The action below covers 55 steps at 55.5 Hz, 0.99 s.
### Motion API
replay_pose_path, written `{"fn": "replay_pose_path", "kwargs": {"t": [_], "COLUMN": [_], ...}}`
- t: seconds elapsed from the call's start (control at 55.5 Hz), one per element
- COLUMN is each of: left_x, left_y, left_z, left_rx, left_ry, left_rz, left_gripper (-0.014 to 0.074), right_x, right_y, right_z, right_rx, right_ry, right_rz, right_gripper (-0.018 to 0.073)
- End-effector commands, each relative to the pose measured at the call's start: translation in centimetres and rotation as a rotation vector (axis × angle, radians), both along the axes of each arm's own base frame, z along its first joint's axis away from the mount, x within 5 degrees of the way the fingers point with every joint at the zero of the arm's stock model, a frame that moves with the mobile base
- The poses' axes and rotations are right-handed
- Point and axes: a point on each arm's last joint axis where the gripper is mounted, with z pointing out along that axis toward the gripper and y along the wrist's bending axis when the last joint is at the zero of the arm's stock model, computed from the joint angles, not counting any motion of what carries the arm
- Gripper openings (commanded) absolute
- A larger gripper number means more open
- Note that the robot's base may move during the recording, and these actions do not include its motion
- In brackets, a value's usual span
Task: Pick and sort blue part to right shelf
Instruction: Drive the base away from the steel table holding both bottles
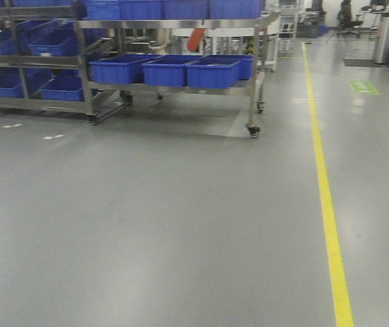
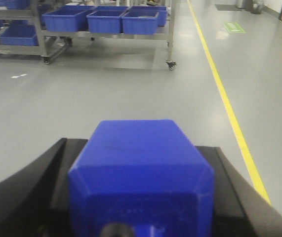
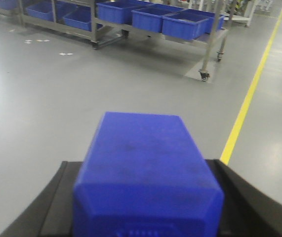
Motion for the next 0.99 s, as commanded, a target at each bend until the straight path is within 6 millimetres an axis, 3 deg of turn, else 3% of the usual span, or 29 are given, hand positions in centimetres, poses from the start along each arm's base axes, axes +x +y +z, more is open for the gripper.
{"fn": "replay_pose_path", "kwargs": {"t": [0.0, 0.974], "left_x": [-0.68, -0.68], "left_y": [0.17, 0.17], "left_z": [1.58, 1.58], "left_rx": [-0.038, -0.038], "left_ry": [-0.129, -0.129], "left_rz": [-0.015, -0.015], "left_gripper": [0.0304, 0.0304], "right_x": [0.05, 0.05], "right_y": [0.08, 0.08], "right_z": [1.46, 1.46], "right_rx": [-0.003, -0.003], "right_ry": [-0.099, -0.099], "right_rz": [0.007, 0.007], "right_gripper": [0.0257, 0.0257]}}
